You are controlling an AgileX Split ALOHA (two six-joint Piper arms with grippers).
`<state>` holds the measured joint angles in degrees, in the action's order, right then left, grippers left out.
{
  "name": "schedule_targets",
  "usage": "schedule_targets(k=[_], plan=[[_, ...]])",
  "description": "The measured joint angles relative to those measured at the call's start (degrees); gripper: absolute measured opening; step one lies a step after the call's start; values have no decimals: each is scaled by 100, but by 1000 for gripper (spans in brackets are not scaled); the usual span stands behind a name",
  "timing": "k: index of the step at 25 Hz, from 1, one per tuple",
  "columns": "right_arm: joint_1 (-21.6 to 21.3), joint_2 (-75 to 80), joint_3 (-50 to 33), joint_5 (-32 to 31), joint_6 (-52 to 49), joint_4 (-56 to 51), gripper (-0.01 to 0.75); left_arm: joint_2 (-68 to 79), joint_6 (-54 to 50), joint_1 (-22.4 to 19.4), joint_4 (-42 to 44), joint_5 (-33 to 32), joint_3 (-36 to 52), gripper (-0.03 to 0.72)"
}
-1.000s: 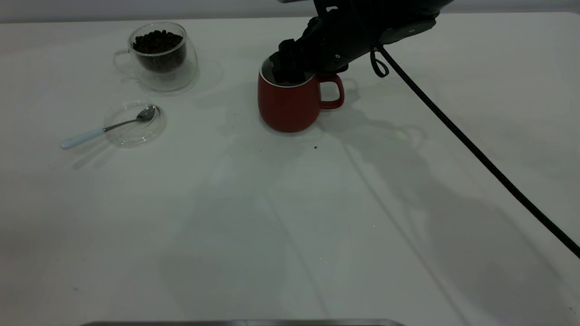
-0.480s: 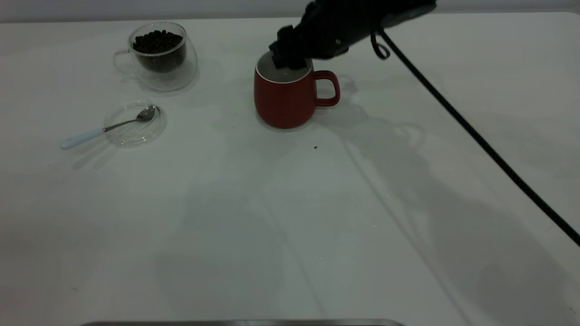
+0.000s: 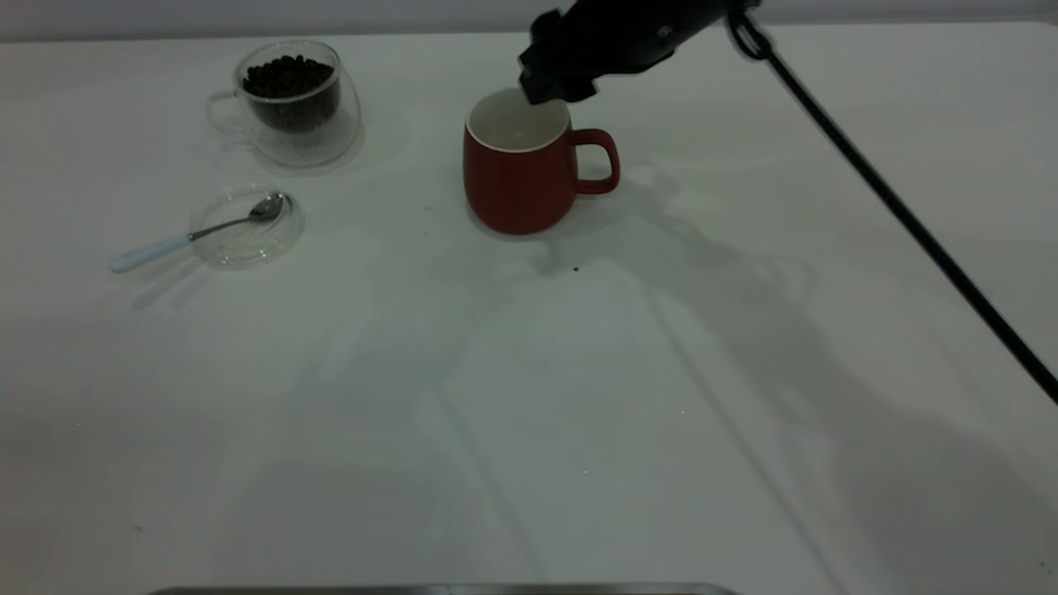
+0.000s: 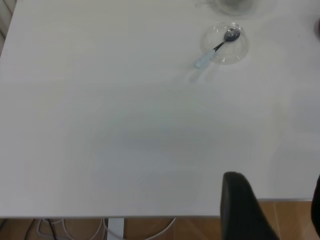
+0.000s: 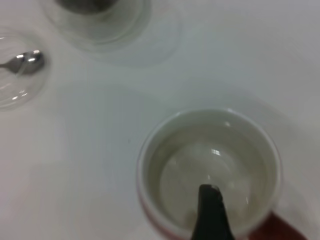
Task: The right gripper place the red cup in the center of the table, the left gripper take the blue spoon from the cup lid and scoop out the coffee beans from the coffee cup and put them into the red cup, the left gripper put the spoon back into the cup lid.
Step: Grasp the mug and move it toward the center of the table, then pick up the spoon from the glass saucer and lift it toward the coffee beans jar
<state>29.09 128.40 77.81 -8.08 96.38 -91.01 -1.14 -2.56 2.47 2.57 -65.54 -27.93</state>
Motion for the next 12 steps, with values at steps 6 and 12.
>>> schedule_targets(k=[6, 12], plan=[[0, -2356, -2174, -60, -12, 442, 583, 0, 0, 0, 0, 0, 0, 408], [0, -5184, -4532, -153, -307, 507, 583, 0, 0, 0, 0, 0, 0, 408]])
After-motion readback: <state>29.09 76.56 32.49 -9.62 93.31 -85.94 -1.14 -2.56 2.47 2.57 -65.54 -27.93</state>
